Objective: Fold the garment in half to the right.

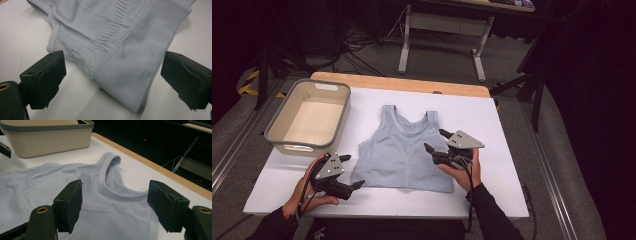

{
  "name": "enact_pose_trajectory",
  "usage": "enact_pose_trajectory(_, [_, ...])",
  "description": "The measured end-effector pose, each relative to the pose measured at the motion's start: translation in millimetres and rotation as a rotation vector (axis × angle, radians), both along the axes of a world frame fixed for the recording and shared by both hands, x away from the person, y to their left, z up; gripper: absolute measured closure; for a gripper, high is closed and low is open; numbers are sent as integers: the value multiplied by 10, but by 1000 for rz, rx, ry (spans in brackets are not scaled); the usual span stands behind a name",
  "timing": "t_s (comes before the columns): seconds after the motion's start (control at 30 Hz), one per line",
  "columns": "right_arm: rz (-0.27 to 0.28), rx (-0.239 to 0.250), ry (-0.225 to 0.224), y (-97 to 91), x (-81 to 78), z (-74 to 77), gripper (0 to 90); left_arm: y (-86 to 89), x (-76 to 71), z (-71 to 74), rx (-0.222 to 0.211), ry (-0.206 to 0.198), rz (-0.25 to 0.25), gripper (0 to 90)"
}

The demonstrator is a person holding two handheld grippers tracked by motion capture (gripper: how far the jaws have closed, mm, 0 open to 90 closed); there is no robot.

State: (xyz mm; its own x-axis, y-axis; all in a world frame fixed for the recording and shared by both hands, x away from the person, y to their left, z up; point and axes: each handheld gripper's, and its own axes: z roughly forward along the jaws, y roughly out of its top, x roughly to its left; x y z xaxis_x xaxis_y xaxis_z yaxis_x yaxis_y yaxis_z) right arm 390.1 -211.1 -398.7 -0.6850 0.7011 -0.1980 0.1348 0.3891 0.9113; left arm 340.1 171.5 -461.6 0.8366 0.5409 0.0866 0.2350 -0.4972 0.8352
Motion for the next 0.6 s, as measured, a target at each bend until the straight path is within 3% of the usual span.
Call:
enact_pose_trajectory(0.3, [52,10,34,391,163,72,291,-59,15,-17,23,10,-9,88])
enact_pose_trajectory(0.47, [73,15,55,575,277,107,303,-90,20,-31,68,0,28,104])
enact_pose_trajectory(0.5, [88,-11,88,743,389,117,307,-93,25,-37,79,4,28,108])
enact_pose_trajectory(0.6, [95,-17,128,873,506,120,307,-94,40,-44,78,18,29,110])
